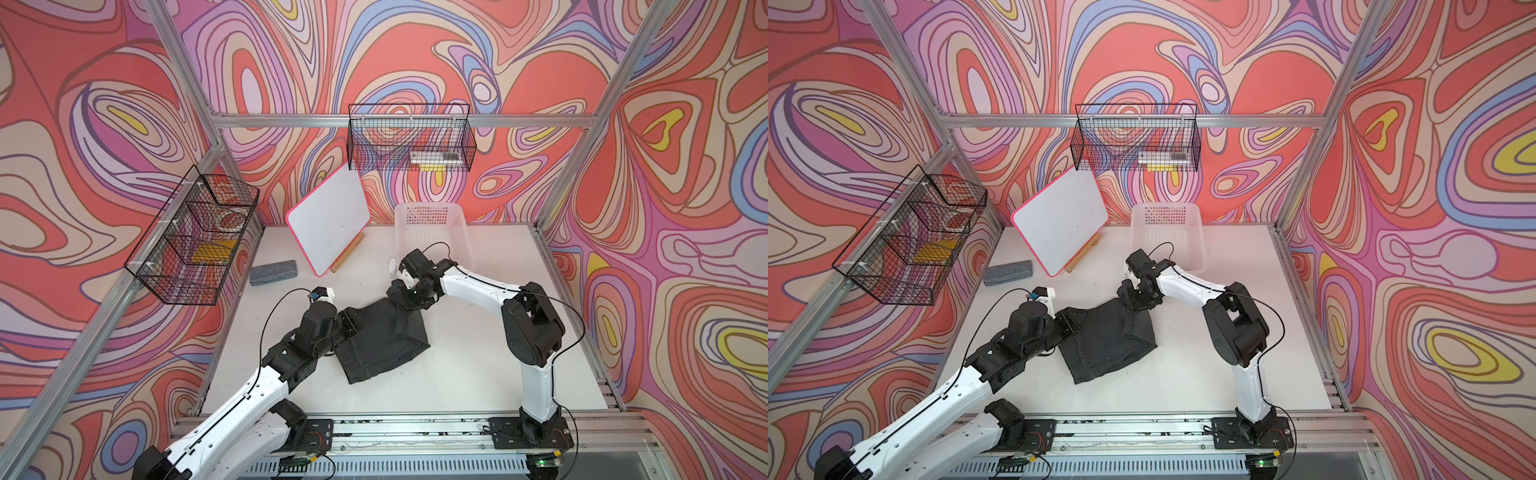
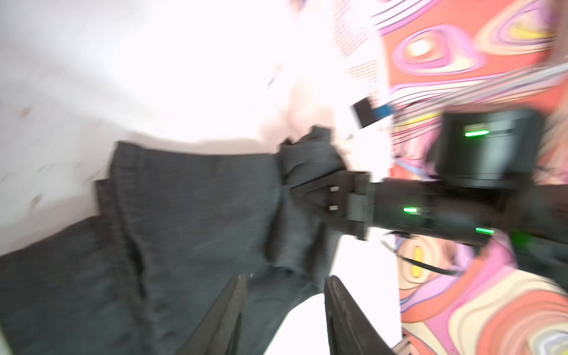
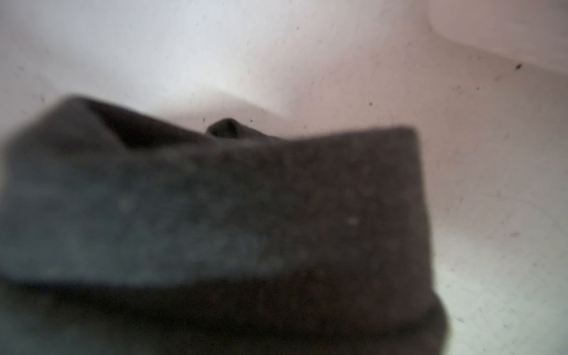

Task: Roll up the long pants
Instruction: Roll the long pant at the center of the board.

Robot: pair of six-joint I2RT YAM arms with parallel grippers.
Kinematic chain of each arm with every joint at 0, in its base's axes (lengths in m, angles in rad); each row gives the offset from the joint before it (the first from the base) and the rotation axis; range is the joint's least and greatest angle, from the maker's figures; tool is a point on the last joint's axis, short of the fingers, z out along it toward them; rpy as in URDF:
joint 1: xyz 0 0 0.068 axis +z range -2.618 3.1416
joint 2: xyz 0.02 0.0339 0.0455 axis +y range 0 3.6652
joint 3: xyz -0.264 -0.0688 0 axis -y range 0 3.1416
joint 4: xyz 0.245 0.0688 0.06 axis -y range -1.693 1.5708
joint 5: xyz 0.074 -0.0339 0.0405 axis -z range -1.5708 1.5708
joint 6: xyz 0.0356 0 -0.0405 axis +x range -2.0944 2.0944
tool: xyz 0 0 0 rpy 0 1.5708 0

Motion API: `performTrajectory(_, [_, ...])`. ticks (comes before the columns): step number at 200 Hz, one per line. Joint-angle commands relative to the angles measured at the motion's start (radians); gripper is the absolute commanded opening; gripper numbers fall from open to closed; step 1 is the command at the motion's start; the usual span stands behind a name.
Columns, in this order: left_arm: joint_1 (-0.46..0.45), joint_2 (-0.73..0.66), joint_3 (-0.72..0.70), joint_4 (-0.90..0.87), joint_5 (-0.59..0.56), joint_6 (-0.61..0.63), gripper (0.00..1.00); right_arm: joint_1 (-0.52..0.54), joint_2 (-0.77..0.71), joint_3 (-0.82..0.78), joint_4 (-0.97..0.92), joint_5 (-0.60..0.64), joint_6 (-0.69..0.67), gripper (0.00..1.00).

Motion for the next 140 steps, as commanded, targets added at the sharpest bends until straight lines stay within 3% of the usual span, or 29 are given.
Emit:
performTrajectory(1, [0.012,0.079,0.000,-0.114,-0.006,-0.037,0.46,0.100,0.079,0.123,-0.215,0.199,-0.111,0.19])
performTrajectory(19, [0.023,0.149,0.047,-0.059,0.013,-0.070,0.48,0.172,0.151,0.219,-0.293,0.317,-0.124,0.26])
performTrajectory(42, [0.053,0.224,0.087,0.027,0.021,-0.154,0.49,0.225,0.171,0.230,-0.268,0.375,-0.077,0.36])
performTrajectory(71, [0.112,0.197,0.043,0.084,0.023,-0.292,0.50,0.257,0.127,0.156,-0.140,0.494,-0.054,0.43])
performTrajectory(91, [0.164,0.170,0.047,0.046,0.052,-0.310,0.51,0.290,0.059,0.046,0.019,0.593,-0.127,0.46])
performTrajectory(140, [0.211,0.307,0.096,0.085,0.202,-0.303,0.54,0.306,-0.058,-0.122,0.288,0.500,-0.171,0.51])
